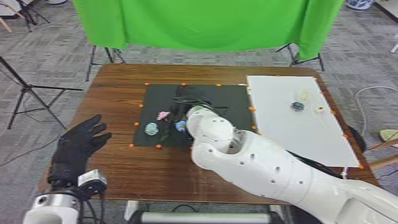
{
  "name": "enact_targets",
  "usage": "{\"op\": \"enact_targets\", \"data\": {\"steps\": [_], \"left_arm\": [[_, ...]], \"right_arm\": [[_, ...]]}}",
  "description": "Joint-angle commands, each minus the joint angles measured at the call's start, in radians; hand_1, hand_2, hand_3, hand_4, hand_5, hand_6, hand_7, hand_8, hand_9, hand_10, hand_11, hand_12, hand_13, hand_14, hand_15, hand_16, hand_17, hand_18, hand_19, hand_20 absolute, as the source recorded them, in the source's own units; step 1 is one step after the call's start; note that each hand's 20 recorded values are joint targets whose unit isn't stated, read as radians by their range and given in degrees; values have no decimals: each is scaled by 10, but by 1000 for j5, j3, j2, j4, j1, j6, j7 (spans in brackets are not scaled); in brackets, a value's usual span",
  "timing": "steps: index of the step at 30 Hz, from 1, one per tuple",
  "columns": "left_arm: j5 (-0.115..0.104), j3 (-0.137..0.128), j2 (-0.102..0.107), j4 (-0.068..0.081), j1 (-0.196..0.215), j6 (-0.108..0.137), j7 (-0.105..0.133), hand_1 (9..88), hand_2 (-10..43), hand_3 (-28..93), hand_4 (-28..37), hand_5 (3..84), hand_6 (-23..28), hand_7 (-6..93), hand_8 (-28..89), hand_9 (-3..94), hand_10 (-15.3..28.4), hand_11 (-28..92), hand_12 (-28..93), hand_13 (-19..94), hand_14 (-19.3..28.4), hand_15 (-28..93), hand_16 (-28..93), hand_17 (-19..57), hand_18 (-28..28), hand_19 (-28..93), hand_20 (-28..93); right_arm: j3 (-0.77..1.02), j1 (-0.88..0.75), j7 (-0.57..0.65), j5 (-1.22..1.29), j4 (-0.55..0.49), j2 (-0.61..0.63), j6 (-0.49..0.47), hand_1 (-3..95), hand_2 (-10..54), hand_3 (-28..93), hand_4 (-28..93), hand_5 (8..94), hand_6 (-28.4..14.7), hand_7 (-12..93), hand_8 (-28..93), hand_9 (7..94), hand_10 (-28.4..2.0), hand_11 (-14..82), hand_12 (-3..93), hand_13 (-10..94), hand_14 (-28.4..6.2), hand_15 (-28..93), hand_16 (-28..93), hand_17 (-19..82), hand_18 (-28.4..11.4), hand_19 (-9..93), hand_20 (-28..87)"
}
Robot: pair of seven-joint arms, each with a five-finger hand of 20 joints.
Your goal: Arrange flowers
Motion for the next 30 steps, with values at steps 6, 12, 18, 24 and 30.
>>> {"op": "enact_targets", "data": {"steps": [6,12,18,24,30], "left_arm": [[-19,-5,9,-23,69,49,50,253,66,825,-181,399,118,138,-97,339,196,325,58,268,258,577,-123,-70,237,649,2],[-19,3,13,-23,65,51,52,255,68,821,-181,403,119,137,-95,344,198,318,68,273,263,576,-121,-69,241,657,-6],[-17,6,11,-25,66,51,52,255,70,818,-182,405,120,137,-94,349,200,311,73,277,265,577,-119,-69,242,661,-15],[-16,12,10,-25,65,49,49,256,71,816,-182,407,121,135,-94,351,201,307,77,278,267,577,-118,-70,243,664,-23],[-16,15,11,-24,61,46,49,256,72,816,-182,406,121,135,-93,354,201,307,80,280,268,577,-118,-70,243,666,-31]], "right_arm": [[278,-104,-98,66,-132,299,-135,330,-95,887,-283,573,-61,280,-173,608,-192,295,139,719,-72,839,104,329,-230,932,220],[389,-185,-71,125,-136,444,-169,318,-87,890,-281,545,-65,265,-171,578,-194,252,133,711,-74,842,100,321,-227,932,205],[481,-250,-43,150,-132,538,-168,312,-77,891,-279,533,-66,260,-169,560,-193,229,132,708,-77,846,96,319,-227,932,198],[483,-248,3,188,-113,615,-126,310,-75,894,-276,528,-66,258,-169,554,-191,220,133,708,-78,848,92,317,-227,932,196],[500,-256,27,190,-94,644,-124,315,-79,899,-277,521,-67,255,-169,543,-190,210,132,708,-78,850,90,316,-227,932,195]]}}
